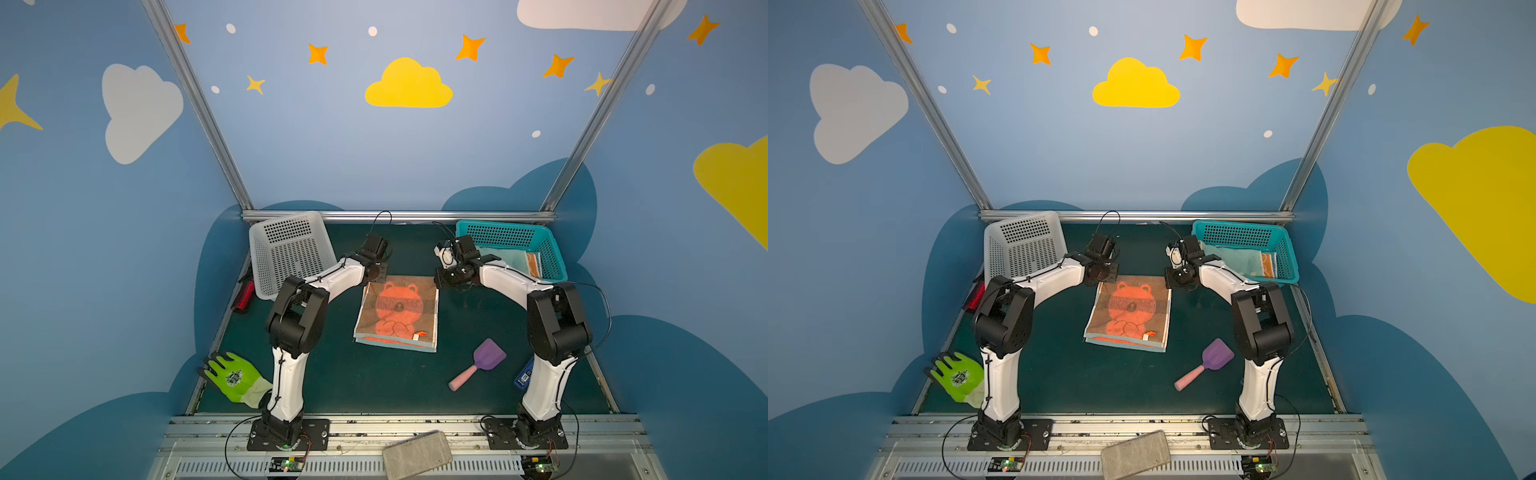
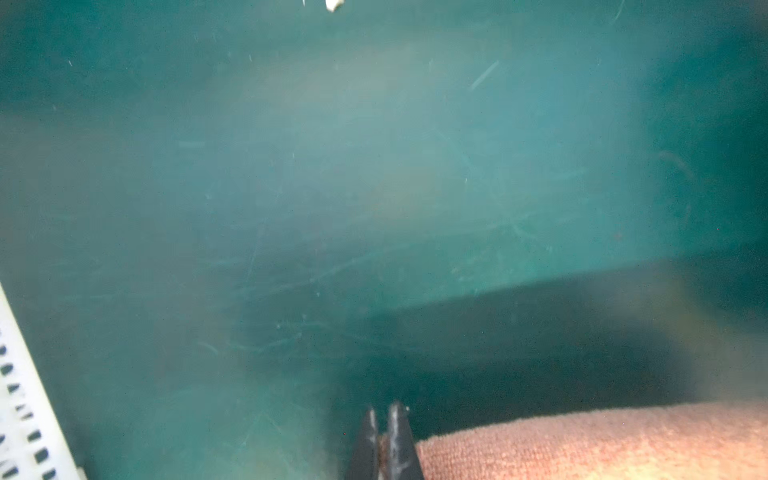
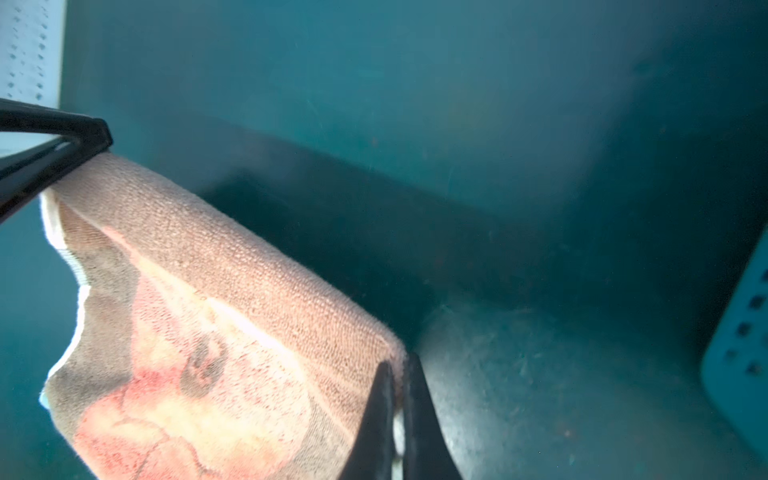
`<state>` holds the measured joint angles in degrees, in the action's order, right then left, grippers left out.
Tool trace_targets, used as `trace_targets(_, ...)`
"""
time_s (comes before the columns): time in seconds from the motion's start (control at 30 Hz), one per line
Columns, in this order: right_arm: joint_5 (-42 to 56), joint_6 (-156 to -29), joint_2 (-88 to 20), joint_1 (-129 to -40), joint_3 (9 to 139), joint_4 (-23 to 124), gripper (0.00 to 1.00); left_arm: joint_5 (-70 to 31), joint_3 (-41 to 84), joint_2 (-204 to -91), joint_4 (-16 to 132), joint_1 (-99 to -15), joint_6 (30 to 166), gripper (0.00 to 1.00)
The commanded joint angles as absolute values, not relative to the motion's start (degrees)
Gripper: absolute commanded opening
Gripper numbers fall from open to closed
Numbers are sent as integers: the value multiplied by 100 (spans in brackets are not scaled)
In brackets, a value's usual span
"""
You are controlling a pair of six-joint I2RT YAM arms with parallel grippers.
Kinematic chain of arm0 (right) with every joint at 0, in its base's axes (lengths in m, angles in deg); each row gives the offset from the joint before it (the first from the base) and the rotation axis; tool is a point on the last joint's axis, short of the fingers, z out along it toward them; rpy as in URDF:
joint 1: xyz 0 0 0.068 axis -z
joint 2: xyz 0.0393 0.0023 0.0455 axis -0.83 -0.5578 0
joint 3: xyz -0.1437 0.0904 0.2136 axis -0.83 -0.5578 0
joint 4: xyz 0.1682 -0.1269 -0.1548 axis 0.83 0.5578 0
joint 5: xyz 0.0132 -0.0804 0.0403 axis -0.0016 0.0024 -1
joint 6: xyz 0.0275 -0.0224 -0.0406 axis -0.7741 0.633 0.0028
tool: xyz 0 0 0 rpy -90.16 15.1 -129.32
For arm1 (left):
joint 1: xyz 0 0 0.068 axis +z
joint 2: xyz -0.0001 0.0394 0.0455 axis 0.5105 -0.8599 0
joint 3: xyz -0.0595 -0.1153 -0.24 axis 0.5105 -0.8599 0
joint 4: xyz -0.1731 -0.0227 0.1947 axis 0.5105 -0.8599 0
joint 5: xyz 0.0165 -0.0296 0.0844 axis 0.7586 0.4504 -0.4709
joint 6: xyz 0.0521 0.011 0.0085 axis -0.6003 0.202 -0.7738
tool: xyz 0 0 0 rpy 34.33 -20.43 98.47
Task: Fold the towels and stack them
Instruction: 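Fold the towel again toward the robot with both grippers into a strip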
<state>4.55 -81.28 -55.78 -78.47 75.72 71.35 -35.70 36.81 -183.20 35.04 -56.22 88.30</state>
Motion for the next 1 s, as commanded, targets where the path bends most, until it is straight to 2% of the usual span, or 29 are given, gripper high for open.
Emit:
trace_targets(0.0,300,-7931,-5351,-7772,7701,6905,0,-3538,3429,-17920,3976,-5523,8733,4)
trace_targets(0.23,-43,-7765,-4968,-7763,6989,6242,0,-3267,2089,-17153,5354,-5515,8711,4)
trace_targets(0.47,-360,-7741,-4312,-7896,6139,5873,0,-2911,927,-16308,6026,-5532,8907,4)
trace_targets(0.97,-22,-8327,-2984,-8801,4548,5830,0,-2896,-836,-14397,5731,-6115,9134,4)
